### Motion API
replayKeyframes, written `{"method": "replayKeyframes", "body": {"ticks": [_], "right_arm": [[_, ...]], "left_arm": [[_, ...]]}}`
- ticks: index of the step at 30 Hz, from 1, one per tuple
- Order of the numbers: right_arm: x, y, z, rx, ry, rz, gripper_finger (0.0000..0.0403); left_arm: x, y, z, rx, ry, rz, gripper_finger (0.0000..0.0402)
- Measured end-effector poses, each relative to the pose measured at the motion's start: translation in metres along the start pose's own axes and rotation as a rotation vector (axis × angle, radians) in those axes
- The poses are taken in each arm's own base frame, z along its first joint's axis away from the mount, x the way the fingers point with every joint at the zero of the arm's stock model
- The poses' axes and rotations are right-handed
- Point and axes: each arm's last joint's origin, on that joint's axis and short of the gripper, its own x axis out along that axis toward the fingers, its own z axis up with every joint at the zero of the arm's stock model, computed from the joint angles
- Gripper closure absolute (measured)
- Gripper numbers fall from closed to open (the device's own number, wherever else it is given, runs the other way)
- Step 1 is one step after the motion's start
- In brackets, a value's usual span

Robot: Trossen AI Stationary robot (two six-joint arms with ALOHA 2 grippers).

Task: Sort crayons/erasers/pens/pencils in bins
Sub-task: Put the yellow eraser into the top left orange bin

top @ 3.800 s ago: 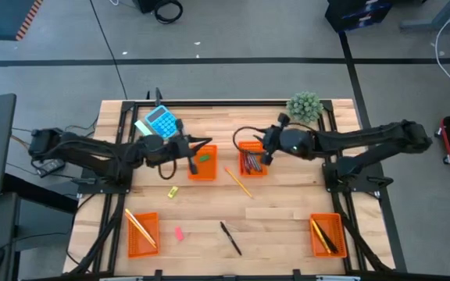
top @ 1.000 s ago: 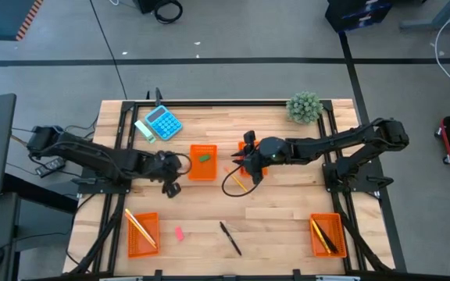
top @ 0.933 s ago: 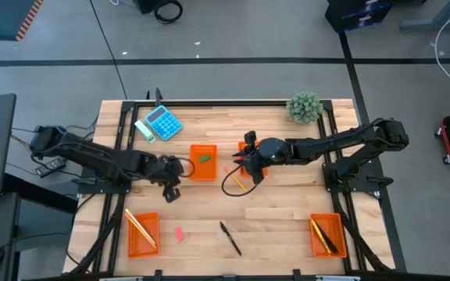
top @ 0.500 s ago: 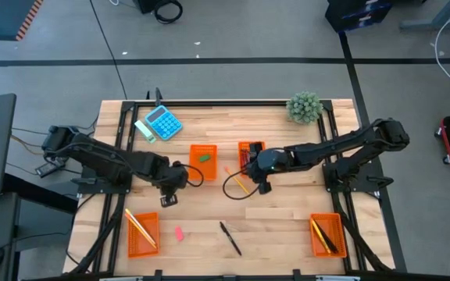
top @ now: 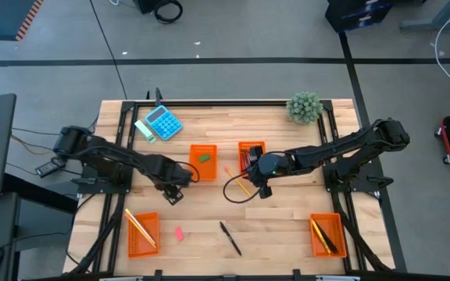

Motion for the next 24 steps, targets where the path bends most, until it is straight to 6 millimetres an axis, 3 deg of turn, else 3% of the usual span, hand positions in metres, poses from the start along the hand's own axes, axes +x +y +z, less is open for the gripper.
{"method": "replayKeyframes", "body": {"ticks": [7,24], "right_arm": [[0.000,0.000,0.000,-0.002,0.001,0.000,0.0301],[0.000,0.001,-0.002,-0.003,0.024,0.006,0.0301]], "left_arm": [[0.007,-0.009,0.010,-0.019,-0.055,-0.064,0.0184],[0.015,-0.009,0.015,-0.053,-0.039,-0.041,0.0200]]}}
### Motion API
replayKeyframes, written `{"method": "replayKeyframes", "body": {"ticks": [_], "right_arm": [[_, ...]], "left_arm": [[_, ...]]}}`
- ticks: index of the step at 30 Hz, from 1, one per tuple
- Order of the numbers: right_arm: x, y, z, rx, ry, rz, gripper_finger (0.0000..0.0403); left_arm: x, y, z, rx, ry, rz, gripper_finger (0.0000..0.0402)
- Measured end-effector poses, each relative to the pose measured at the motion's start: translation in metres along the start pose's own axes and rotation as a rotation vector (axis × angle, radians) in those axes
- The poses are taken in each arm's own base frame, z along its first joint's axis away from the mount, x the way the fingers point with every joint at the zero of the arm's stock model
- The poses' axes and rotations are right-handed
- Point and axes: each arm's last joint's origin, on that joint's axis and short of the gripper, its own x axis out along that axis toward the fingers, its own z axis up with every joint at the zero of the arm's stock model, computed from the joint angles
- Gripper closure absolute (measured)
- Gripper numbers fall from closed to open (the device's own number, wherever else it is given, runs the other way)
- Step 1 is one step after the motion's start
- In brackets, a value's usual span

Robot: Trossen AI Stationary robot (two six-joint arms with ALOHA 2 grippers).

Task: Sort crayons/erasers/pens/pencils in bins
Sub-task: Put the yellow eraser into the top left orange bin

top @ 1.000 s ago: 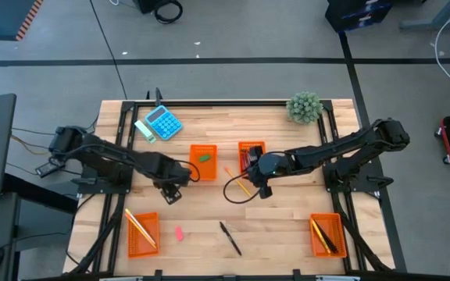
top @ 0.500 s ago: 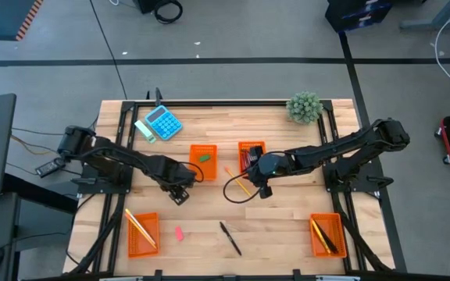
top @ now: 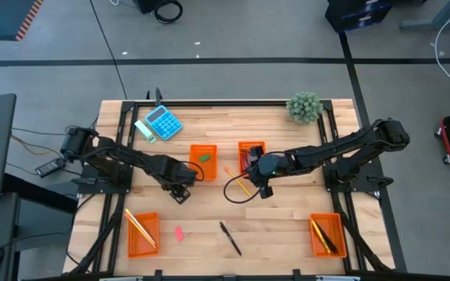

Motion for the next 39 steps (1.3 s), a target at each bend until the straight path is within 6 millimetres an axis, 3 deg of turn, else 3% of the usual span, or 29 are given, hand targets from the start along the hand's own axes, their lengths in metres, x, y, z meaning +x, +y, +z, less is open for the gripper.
{"method": "replayKeyframes", "body": {"ticks": [22,29,37,39], "right_arm": [[0.000,0.000,-0.001,0.004,0.012,0.003,0.0301],[0.000,0.000,-0.002,0.003,0.018,0.005,0.0301],[0.000,0.001,-0.002,0.002,0.019,0.005,0.0301],[0.000,0.001,-0.002,0.002,0.018,0.005,0.0301]], "left_arm": [[0.000,-0.008,-0.004,0.057,-0.042,-0.025,0.0227],[0.000,-0.013,-0.010,0.105,-0.039,-0.027,0.0278],[0.000,-0.012,-0.008,0.179,-0.008,-0.054,0.0375],[0.000,-0.012,-0.008,0.193,-0.011,-0.053,0.0379]]}}
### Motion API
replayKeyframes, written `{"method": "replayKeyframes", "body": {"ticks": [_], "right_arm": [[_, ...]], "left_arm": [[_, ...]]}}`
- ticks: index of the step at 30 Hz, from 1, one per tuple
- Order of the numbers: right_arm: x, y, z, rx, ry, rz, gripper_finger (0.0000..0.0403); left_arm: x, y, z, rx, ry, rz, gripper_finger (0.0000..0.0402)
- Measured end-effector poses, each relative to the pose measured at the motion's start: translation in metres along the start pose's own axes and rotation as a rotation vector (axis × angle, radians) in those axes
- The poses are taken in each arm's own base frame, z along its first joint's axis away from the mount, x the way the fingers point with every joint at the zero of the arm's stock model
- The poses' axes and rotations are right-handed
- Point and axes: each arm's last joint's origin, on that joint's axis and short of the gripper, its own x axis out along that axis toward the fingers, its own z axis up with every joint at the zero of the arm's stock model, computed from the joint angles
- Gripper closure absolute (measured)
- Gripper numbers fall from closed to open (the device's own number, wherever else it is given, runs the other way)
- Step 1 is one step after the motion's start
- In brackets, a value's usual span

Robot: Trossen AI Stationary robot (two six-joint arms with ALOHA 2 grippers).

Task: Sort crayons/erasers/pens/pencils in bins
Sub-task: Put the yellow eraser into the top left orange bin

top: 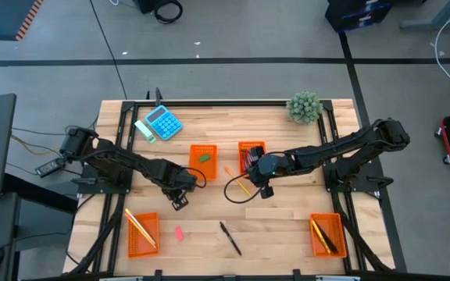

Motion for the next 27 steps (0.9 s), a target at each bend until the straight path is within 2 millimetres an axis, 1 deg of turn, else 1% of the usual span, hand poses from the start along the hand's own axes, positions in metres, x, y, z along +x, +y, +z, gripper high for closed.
{"method": "replayKeyframes", "body": {"ticks": [3,7,9,12,15,18,21,24,27], "right_arm": [[0.000,0.000,0.000,-0.001,0.000,0.000,0.0301],[0.000,0.000,0.000,-0.002,0.000,0.000,0.0301],[0.000,0.000,0.000,-0.002,0.000,0.000,0.0301],[0.000,0.000,0.000,-0.007,0.000,0.000,0.0301],[0.000,0.000,0.000,-0.006,0.000,0.000,0.0301],[0.000,0.000,0.000,-0.002,-0.001,0.000,0.0301],[0.000,0.000,0.000,-0.002,-0.001,0.000,0.0301],[0.000,0.000,0.000,-0.001,-0.001,0.000,0.0301],[0.000,0.000,0.000,0.001,0.004,0.001,0.0301]], "left_arm": [[0.000,0.000,0.000,0.003,-0.001,0.001,0.0377],[0.000,0.000,0.000,0.001,0.011,-0.012,0.0360],[-0.002,-0.003,0.000,-0.001,0.017,-0.024,0.0363],[-0.011,-0.014,0.003,0.025,-0.008,-0.057,0.0378],[-0.029,-0.027,0.007,0.069,-0.017,-0.071,0.0379],[-0.054,-0.041,0.008,0.095,-0.017,-0.049,0.0378],[-0.081,-0.051,0.011,0.143,-0.112,0.028,0.0370],[-0.103,-0.055,0.021,0.196,-0.240,0.098,0.0370],[-0.115,-0.050,0.036,0.240,-0.332,0.146,0.0378]]}}
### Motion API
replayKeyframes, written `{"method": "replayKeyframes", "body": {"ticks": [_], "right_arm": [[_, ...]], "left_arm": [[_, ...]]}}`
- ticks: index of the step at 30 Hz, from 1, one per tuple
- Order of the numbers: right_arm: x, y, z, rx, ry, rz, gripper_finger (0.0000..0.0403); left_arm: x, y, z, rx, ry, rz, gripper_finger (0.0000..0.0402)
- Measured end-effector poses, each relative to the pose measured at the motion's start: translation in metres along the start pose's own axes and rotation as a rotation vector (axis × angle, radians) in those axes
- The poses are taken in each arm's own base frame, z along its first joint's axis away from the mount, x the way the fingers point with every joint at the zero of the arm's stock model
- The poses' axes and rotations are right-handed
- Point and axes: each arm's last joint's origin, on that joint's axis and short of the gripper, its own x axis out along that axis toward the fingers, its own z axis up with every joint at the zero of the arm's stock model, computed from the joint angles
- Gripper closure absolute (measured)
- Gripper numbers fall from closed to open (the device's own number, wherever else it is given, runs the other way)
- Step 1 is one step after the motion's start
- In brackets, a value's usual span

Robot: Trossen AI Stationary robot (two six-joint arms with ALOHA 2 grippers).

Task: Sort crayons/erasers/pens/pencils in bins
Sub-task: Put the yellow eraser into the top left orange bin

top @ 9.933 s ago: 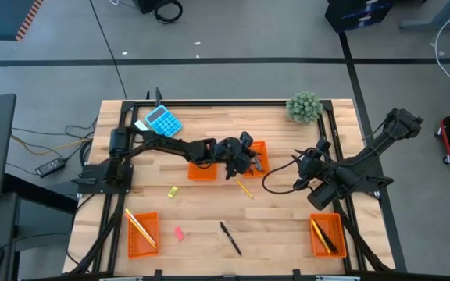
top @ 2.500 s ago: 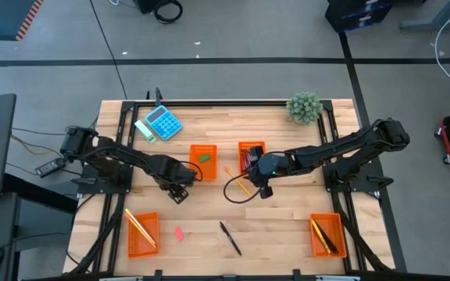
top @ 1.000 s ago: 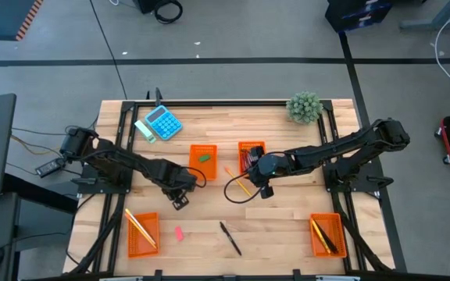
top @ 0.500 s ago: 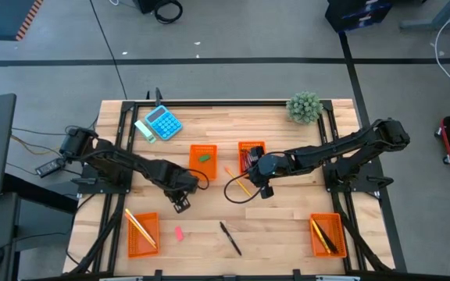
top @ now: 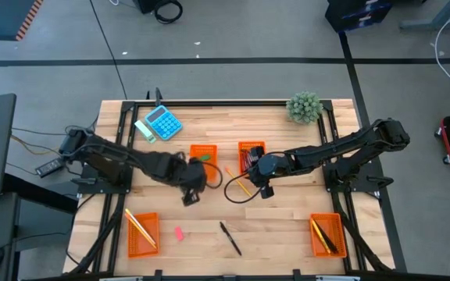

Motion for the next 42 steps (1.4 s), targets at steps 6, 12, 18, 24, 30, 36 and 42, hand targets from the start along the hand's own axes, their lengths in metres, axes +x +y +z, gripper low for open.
{"method": "replayKeyframes", "body": {"ticks": [6,12,18,24,30,36,42], "right_arm": [[-0.001,0.003,-0.013,0.031,0.131,0.032,0.0301],[-0.003,0.006,-0.025,0.092,0.256,0.051,0.0301],[-0.004,0.007,-0.028,0.114,0.289,0.060,0.0301],[-0.004,0.007,-0.028,0.116,0.286,0.061,0.0301],[-0.004,0.007,-0.027,0.117,0.279,0.060,0.0301],[-0.003,0.006,-0.025,0.119,0.256,0.056,0.0301],[-0.003,0.006,-0.024,0.116,0.251,0.056,0.0301]], "left_arm": [[0.019,0.031,0.021,0.032,-0.065,0.030,0.0367],[0.052,0.057,0.023,0.019,-0.107,0.035,0.0366],[0.080,0.068,0.010,-0.020,-0.087,-0.028,0.0373],[0.091,0.067,0.002,0.000,-0.113,-0.053,0.0350],[0.091,0.066,0.006,-0.007,-0.152,-0.061,0.0369],[0.098,0.062,0.007,0.000,-0.151,-0.064,0.0359],[0.121,0.056,0.003,0.020,-0.082,-0.048,0.0353]]}}
